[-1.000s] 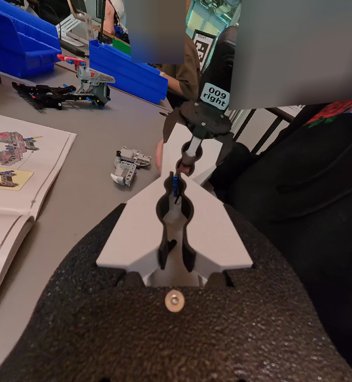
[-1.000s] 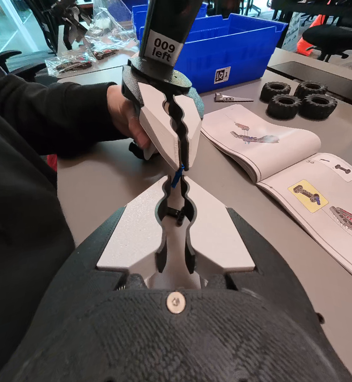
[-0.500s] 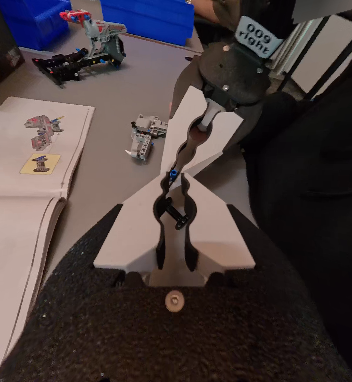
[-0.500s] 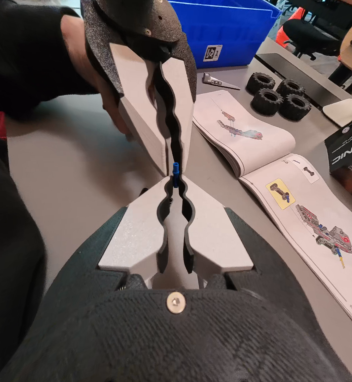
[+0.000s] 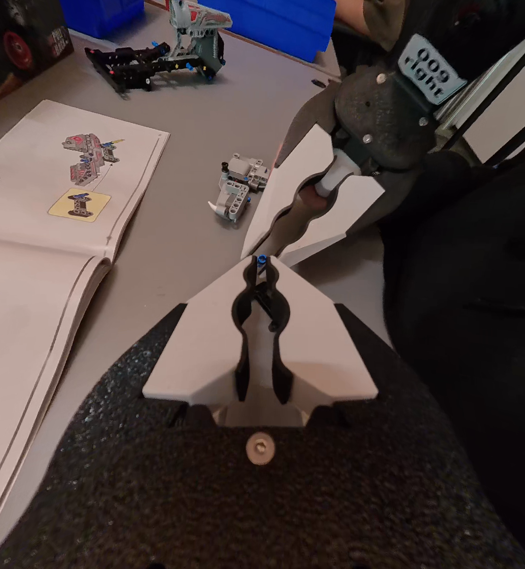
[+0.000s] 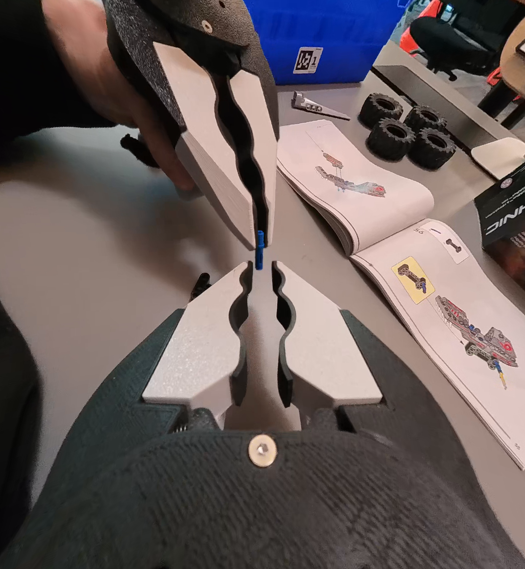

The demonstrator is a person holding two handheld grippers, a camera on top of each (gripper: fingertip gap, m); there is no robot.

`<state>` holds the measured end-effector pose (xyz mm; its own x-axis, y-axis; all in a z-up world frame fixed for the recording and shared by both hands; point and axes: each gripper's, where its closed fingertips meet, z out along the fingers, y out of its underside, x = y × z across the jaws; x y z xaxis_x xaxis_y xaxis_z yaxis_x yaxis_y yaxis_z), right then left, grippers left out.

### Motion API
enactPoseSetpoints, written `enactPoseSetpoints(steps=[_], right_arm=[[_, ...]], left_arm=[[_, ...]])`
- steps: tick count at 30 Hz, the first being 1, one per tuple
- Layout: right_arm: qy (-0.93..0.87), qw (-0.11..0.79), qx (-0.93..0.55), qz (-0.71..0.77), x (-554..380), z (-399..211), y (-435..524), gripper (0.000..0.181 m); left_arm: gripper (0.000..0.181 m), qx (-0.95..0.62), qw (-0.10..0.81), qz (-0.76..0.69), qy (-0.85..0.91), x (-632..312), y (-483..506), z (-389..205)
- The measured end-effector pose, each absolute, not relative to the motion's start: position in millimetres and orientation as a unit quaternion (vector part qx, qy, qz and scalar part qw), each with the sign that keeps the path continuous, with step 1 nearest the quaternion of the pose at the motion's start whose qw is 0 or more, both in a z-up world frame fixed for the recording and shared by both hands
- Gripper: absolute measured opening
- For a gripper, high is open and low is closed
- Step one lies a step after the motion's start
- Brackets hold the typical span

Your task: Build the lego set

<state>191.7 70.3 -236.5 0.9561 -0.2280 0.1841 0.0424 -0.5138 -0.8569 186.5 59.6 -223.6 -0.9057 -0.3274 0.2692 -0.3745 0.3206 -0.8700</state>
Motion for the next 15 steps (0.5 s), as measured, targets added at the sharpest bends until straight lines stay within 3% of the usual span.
enactPoseSetpoints(steps=[2,15], right_arm=[[0.051,0.497,-0.858,-0.12,188.0,-237.0,71.7,0.003],[0.06,0.472,-0.872,-0.111,186.0,-246.2,69.6,0.003]], left_arm=[[0.002,0.218,0.031,0.548,-0.807,185.5,59.7,-221.6],[0.002,0.187,-0.005,0.508,-0.841,184.0,57.3,-231.9]])
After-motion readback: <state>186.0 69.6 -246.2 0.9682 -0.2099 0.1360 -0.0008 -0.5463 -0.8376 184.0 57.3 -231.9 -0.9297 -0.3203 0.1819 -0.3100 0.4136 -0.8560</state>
